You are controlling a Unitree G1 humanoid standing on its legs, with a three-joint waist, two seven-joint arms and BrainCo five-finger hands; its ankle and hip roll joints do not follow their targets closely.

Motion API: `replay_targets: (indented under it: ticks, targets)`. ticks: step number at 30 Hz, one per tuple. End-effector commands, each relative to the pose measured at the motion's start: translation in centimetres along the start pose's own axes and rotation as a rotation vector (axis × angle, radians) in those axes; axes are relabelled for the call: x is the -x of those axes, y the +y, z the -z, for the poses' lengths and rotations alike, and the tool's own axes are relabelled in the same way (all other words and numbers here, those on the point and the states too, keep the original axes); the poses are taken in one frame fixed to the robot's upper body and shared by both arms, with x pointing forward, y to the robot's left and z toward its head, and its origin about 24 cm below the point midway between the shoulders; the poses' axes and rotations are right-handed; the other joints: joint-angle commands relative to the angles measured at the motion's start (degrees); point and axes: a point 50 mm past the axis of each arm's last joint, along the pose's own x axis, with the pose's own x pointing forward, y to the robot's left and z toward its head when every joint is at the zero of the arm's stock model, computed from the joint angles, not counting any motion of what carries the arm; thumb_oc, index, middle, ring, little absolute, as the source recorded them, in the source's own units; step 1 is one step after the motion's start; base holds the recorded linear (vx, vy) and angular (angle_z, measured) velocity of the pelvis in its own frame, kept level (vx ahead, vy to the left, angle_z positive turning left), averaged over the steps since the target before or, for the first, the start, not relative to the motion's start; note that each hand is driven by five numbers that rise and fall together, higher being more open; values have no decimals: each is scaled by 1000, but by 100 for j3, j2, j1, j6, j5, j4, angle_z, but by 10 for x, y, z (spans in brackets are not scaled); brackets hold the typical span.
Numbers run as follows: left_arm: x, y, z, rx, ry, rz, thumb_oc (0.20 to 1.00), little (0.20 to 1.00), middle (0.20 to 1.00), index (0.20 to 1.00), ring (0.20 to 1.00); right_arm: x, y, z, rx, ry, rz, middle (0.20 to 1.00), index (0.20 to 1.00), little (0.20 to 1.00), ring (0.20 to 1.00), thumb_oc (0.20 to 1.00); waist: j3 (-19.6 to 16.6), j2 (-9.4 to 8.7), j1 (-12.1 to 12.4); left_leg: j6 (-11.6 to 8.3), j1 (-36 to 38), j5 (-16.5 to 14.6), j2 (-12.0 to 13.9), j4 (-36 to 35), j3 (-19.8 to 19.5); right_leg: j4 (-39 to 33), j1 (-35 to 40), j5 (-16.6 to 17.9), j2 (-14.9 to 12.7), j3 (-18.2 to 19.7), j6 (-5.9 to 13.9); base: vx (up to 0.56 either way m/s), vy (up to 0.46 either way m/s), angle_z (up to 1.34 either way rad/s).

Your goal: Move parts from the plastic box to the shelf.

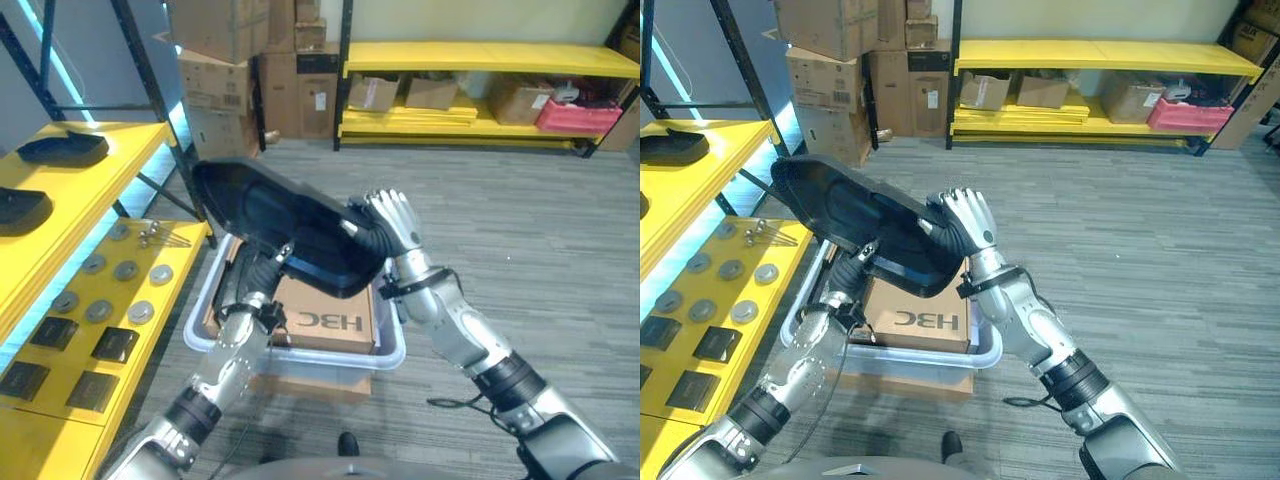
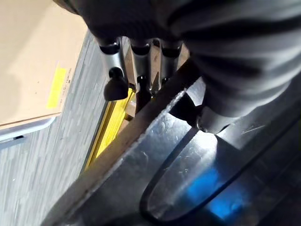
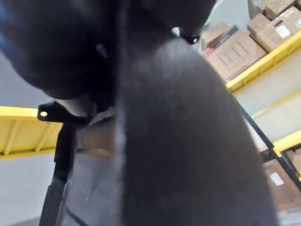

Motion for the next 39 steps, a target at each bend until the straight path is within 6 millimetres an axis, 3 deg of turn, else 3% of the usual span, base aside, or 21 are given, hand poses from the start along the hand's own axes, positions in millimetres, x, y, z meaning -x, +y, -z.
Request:
replay_targets:
  ticks: [1, 4, 5, 6, 8, 12, 13, 14, 16, 18, 19, 21, 23, 26, 27, 29, 31, 32, 33, 36, 39]
  targets:
    - [-15, -19, -40, 7, -224, 50, 200, 200, 200, 200, 200, -10, 3, -52, -301, -195, 56, 200, 200, 200, 200, 200, -49, -240, 136, -184, 204, -566, 358, 191, 148, 594, 60, -957, -715, 87, 531, -9, -68, 1]
    - [-4, 11, -54, -64, -302, -37, 200, 200, 200, 200, 200, -8, 12, -54, -375, -210, -106, 219, 219, 219, 219, 219, 8, -256, 294, -250, 92, -518, 434, 240, -11, 650, 59, -1033, -698, -2, 478, -17, -102, 4]
    - [-4, 11, -54, -64, -302, -37, 200, 200, 200, 200, 200, -8, 12, -54, -375, -210, -106, 1000, 1000, 1000, 1000, 1000, 5, -257, 278, -251, 84, -519, 434, 245, -24, 653, 59, -1036, -699, -15, 477, -10, -72, 13]
    - [-4, 11, -54, -64, -302, -37, 200, 200, 200, 200, 200, -8, 12, -54, -375, -210, -106, 1000, 1000, 1000, 1000, 1000, 5, -257, 278, -251, 84, -519, 434, 245, -24, 653, 59, -1036, -699, -15, 477, 12, -116, 39]
    - [19, 50, -79, -374, -391, -128, 200, 200, 200, 200, 200, -4, 7, -50, -510, -210, -178, 1000, 1000, 1000, 1000, 1000, 127, -213, 572, -388, -118, -457, 520, 423, -449, 732, 185, -1191, -684, -318, 377, 2, -188, 58]
    - [37, 71, -100, -596, -455, -203, 200, 200, 200, 200, 200, -3, 4, -45, -548, -197, -192, 1000, 1000, 1000, 1000, 1000, 239, -149, 861, -547, -466, -256, 474, 527, -1083, 712, 350, -1314, -666, -806, 288, -22, -108, 107]
    - [45, 82, -112, -735, -483, -250, 200, 200, 200, 200, 200, -4, 3, -39, -559, -175, -191, 1000, 1000, 1000, 1000, 1000, 252, -112, 956, -618, -655, -159, 461, 458, -1438, 683, 444, -1428, -654, -1147, 258, -6, -116, 140]
    - [46, 85, -115, -797, -497, -267, 200, 200, 200, 200, 200, -4, 3, -35, -551, -160, -189, 1000, 1000, 1000, 1000, 1000, 284, -96, 992, -660, -728, -143, 497, 438, -1424, 692, 497, -1513, -666, -1278, 240, 1, -37, 167]
    - [47, 90, -127, -958, -530, -305, 200, 200, 200, 200, 200, -6, 1, -26, -522, -142, -195, 1000, 1000, 1000, 1000, 1000, 321, -84, 900, -700, -973, -23, 648, 439, -851, 680, 556, -1591, -774, -1658, 264, -16, 106, 157]
    - [49, 95, -137, -1061, -549, -334, 200, 200, 200, 200, 200, -4, 2, -19, -523, -108, -207, 1000, 1000, 1000, 1000, 1000, 291, -96, 732, -640, -1044, 91, 913, 417, 385, 656, 600, -1562, -892, -1969, 315, 13, 147, 177]
    - [49, 95, -137, -1062, -550, -335, 200, 200, 200, 200, 200, -4, 2, -19, -524, -108, -207, 1000, 1000, 1000, 1000, 1000, 282, -99, 737, -630, -1056, 118, 908, 403, 394, 644, 583, -1535, -895, -1964, 318, 38, 124, 144]
    - [54, 100, -143, -1124, -547, -348, 200, 200, 200, 200, 200, 5, -1, -12, -520, -69, -204, 1000, 1000, 1000, 1000, 1000, 221, -54, 628, -629, -1067, 223, 1115, 382, 1276, 573, 723, -1477, -1011, -2262, 377, 89, 167, 113]
    - [60, 108, -146, -1188, -525, -373, 200, 200, 200, 200, 200, 13, -5, -9, -502, -49, -212, 1000, 1000, 1000, 1000, 1000, 101, 1, 603, -613, -1064, 219, 1061, 338, 1451, 461, 873, -1399, -1138, -2476, 457, 194, 285, 131]
    - [71, 111, -161, -1275, -557, -406, 200, 200, 200, 200, 200, 11, -17, -15, -439, -107, -192, 1000, 1000, 1000, 1000, 1000, 32, -47, 695, -448, -1213, -70, 660, 605, 1168, 442, 985, -1187, -1568, -2561, 609, 240, 349, 71]
    - [73, 110, -163, -1284, -566, -404, 200, 200, 200, 200, 200, 11, -18, -17, -434, -113, -188, 1000, 1000, 1000, 1000, 1000, 20, -97, 721, -345, -1266, -204, 503, 738, 1168, 509, 976, -984, -1780, -2530, 697, 283, 458, 41]
    - [75, 104, -169, -1291, -600, -393, 200, 200, 200, 200, 200, 8, -17, -21, -428, -119, -165, 1000, 1000, 1000, 1000, 1000, 104, -188, 760, -22, -1222, -493, 20, 894, 1087, 1075, 797, 111, -2400, -2174, 843, 268, 445, 19]
    - [72, 101, -170, -1275, -622, -388, 200, 200, 200, 200, 200, 8, -16, -22, -430, -114, -157, 1000, 1000, 1000, 1000, 1000, 141, -219, 747, 89, -1232, -547, -113, 922, 1074, 1234, 701, 393, -2506, -1921, 902, 133, 199, 29]
    - [62, 89, -168, -1239, -657, -340, 200, 200, 200, 200, 200, 14, -16, -19, -404, -93, -154, 1000, 1000, 1000, 1000, 1000, 201, -148, 518, 218, -1126, -542, -230, 806, 847, 1682, 363, 419, -2092, -793, 769, 114, 124, 53]
    - [62, 89, -168, -1239, -657, -340, 200, 200, 200, 200, 200, 14, -16, -19, -404, -93, -154, 1000, 1000, 1000, 1000, 1000, 201, -148, 518, 218, -1126, -542, -230, 806, 847, 1682, 363, 419, -2092, -793, 769, 242, 175, 75]
    - [40, 51, -171, -1116, -786, -191, 200, 200, 200, 200, 200, 29, -25, -12, -372, -60, -131, 1000, 1000, 1000, 1000, 1000, 343, 70, 162, 278, -768, -514, -298, 438, 174, 1538, -338, -1208, -576, 873, 559, 366, 120, 129]
    - [36, 34, -172, -986, -853, -136, 200, 200, 200, 200, 200, 32, -27, -13, -385, -62, -125, 1000, 1000, 1000, 1000, 1000, 428, 13, 13, 305, -519, -560, -412, 310, -8, 1172, -737, -1081, -120, 914, 492, 195, -56, 79]
